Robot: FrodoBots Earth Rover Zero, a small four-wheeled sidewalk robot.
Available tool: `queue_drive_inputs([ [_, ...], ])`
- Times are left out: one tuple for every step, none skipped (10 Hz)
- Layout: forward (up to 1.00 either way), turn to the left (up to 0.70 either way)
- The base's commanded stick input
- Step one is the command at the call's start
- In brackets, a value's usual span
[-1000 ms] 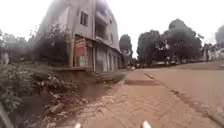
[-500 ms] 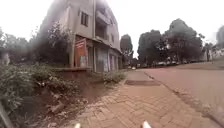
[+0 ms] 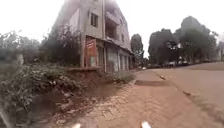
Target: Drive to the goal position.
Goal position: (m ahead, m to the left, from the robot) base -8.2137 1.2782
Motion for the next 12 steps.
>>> queue_drive_inputs([
  [0.00, 0.30],
  [0.00, 0.30],
  [0.00, 0.30],
  [0.00, 0.30],
  [0.00, 0.30],
  [0.00, 0.30],
  [0.00, 0.30],
  [0.00, 0.30],
  [0.00, 0.30],
  [0.00, 0.30],
  [0.00, 0.29],
  [0.00, 0.28],
])
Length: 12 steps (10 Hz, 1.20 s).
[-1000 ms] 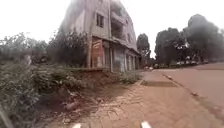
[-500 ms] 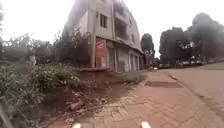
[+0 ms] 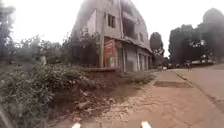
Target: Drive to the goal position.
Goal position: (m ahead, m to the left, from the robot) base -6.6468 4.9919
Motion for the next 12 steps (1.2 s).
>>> queue_drive_inputs([
  [0.00, 0.28],
  [0.00, 0.28],
  [0.00, 0.28],
  [0.00, 0.28],
  [0.00, 0.28],
  [0.00, 0.29],
  [0.00, 0.30],
  [0.00, 0.29],
  [0.00, 0.30],
  [0.00, 0.30],
  [0.00, 0.30],
  [0.00, 0.30],
])
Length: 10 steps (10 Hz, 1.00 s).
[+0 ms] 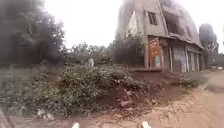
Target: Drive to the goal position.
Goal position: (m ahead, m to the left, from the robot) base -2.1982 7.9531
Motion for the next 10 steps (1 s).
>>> queue_drive_inputs([
  [0.00, 0.30],
  [0.00, 0.30],
  [0.00, 0.30],
  [0.00, 0.30],
  [0.00, 0.30],
  [0.00, 0.30],
  [0.00, 0.30],
  [0.00, 0.30],
  [0.00, 0.30],
  [0.00, 0.30],
])
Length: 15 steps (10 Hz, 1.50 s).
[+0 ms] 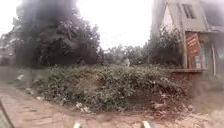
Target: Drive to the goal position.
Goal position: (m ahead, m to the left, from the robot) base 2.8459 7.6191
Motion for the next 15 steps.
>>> queue_drive_inputs([
  [0.00, 0.30],
  [0.00, 0.30],
  [0.00, 0.30],
  [0.00, 0.30],
  [0.00, 0.30],
  [0.00, 0.30],
  [0.00, 0.28],
  [0.00, 0.29],
  [0.00, 0.29],
  [0.00, 0.28],
  [0.00, 0.30],
  [0.00, 0.30],
  [0.00, 0.30],
  [0.00, 0.30],
  [0.00, 0.22],
])
